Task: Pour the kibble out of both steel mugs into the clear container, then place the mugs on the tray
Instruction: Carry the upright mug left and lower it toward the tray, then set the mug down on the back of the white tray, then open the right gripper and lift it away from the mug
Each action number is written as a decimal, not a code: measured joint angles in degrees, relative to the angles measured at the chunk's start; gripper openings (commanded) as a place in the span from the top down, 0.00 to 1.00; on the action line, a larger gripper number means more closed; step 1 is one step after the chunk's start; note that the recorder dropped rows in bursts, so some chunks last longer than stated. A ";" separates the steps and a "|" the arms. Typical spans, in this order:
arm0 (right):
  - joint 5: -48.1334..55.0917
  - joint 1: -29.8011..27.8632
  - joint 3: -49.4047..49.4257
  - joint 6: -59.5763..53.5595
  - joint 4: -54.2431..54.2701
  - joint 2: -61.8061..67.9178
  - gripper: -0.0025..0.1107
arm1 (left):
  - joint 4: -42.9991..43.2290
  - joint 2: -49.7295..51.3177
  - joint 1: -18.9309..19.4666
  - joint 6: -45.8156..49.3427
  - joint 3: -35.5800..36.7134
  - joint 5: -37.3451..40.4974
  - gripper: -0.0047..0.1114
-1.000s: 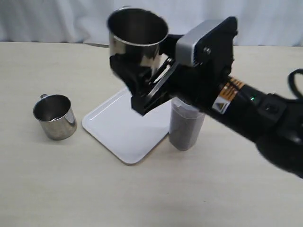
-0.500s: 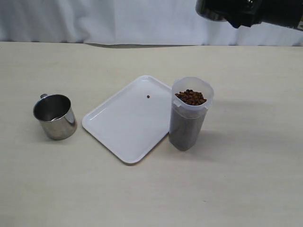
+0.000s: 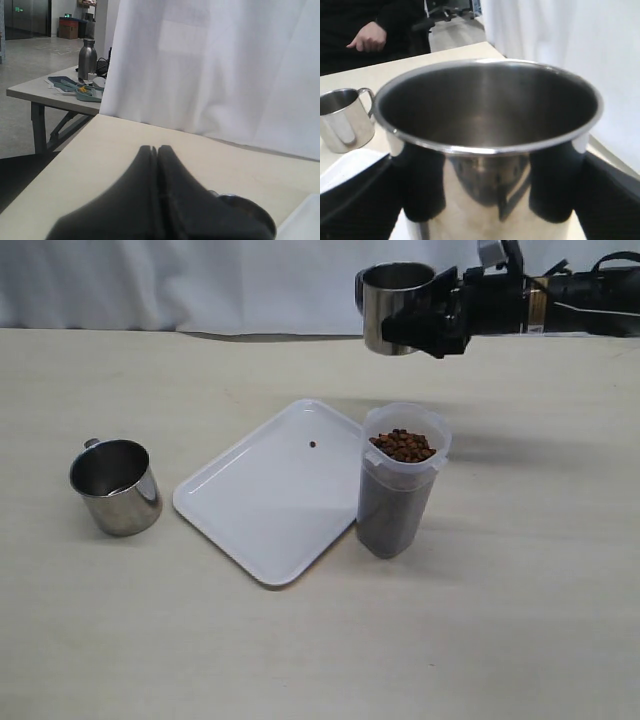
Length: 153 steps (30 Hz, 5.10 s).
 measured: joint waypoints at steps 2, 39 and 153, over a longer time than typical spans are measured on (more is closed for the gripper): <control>-0.11 1.01 -0.03 -1.29 -0.35 0.93 0.93 | 0.00 0.00 0.00 0.00 0.00 0.00 0.96; -0.44 5.91 4.41 -13.91 0.23 8.14 0.93 | 0.00 0.00 0.00 0.00 0.00 0.00 0.96; -0.90 7.26 4.41 -6.45 -4.24 4.81 0.00 | 0.00 0.00 0.00 0.00 0.00 0.00 0.96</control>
